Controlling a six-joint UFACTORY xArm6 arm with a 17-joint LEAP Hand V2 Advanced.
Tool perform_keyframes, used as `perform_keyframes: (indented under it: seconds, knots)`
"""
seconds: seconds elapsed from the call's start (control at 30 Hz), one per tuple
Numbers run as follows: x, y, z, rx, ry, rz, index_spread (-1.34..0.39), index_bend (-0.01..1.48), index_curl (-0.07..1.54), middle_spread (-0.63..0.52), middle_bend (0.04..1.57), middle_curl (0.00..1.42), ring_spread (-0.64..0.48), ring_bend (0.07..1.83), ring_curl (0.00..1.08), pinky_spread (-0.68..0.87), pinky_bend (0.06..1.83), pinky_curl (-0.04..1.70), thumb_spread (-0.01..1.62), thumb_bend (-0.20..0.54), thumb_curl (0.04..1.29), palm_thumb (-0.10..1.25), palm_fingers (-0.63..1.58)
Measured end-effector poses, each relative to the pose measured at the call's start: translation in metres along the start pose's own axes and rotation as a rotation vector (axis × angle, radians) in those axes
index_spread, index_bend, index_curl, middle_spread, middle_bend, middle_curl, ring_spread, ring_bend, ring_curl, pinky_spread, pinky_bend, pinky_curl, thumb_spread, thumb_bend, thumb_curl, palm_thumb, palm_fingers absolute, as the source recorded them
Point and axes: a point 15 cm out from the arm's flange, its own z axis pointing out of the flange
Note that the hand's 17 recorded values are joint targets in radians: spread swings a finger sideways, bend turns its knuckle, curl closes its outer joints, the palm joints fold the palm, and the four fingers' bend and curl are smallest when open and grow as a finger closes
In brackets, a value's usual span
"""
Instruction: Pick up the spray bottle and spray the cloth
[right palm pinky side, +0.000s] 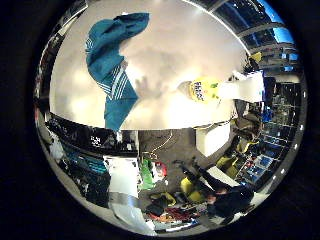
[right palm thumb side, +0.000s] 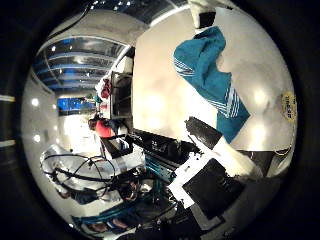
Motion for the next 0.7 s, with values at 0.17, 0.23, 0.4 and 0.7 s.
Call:
perform_keyframes:
  seconds: [0.17,0.23,0.4,0.7]
  knots:
    - [0.004,-0.008,-0.016,0.030,0.022,-0.007,-0.41,0.26,0.40,0.00,0.19,0.29,0.14,0.18,0.17,0.41,0.20,0.32,1.01,-0.023,0.37,0.80,0.25]
    - [0.007,-0.011,-0.026,0.043,0.031,-0.006,-0.41,0.27,0.40,0.00,0.19,0.29,0.14,0.18,0.17,0.41,0.20,0.31,1.01,-0.023,0.37,0.80,0.25]
    - [0.034,-0.020,-0.062,0.093,0.097,0.017,-0.41,0.25,0.39,-0.01,0.19,0.29,0.13,0.18,0.17,0.42,0.20,0.31,1.01,-0.023,0.37,0.80,0.27]
    - [0.099,-0.025,-0.121,0.178,0.195,0.092,-0.41,0.22,0.39,-0.01,0.19,0.30,0.11,0.19,0.17,0.42,0.20,0.31,1.02,-0.032,0.36,0.75,0.28]
